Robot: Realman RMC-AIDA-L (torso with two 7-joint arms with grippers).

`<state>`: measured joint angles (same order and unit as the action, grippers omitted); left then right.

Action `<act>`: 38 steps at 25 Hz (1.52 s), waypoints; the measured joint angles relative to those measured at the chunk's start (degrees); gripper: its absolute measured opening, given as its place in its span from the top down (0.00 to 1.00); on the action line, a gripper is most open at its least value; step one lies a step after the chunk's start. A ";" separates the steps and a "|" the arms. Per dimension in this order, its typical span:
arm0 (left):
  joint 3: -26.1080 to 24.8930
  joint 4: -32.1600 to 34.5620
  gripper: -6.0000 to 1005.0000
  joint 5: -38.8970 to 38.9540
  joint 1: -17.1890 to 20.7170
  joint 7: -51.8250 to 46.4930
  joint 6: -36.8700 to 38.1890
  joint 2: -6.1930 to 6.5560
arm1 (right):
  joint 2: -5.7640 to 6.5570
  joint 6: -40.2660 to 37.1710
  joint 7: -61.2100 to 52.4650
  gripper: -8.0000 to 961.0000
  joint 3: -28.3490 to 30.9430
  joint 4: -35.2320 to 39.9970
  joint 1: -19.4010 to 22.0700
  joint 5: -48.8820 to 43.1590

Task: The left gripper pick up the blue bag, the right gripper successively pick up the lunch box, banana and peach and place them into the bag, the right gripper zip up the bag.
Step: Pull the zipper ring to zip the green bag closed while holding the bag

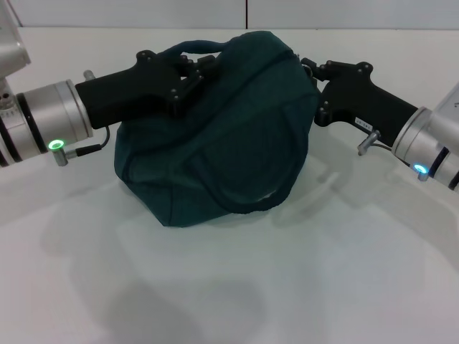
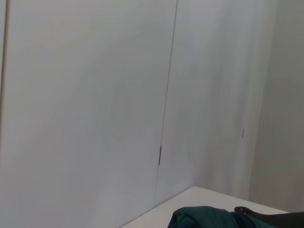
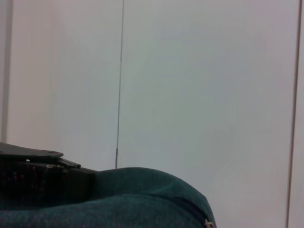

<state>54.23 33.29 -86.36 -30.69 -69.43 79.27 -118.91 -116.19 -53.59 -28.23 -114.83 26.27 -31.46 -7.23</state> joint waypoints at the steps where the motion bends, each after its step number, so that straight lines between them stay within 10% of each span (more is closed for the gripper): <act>1: 0.00 0.01 0.90 0.02 -0.02 0.02 0.00 0.01 | 0.00 -0.03 -0.10 0.88 -0.07 -0.10 0.03 0.11; 38: -1.07 -2.36 0.89 3.01 -0.19 1.18 -0.82 -0.65 | 0.92 -4.59 -14.75 0.97 8.35 -6.08 0.89 -10.52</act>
<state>53.15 30.94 -83.34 -30.89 -68.25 78.45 -119.56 -115.27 -58.19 -42.98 -106.48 20.19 -30.57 -17.75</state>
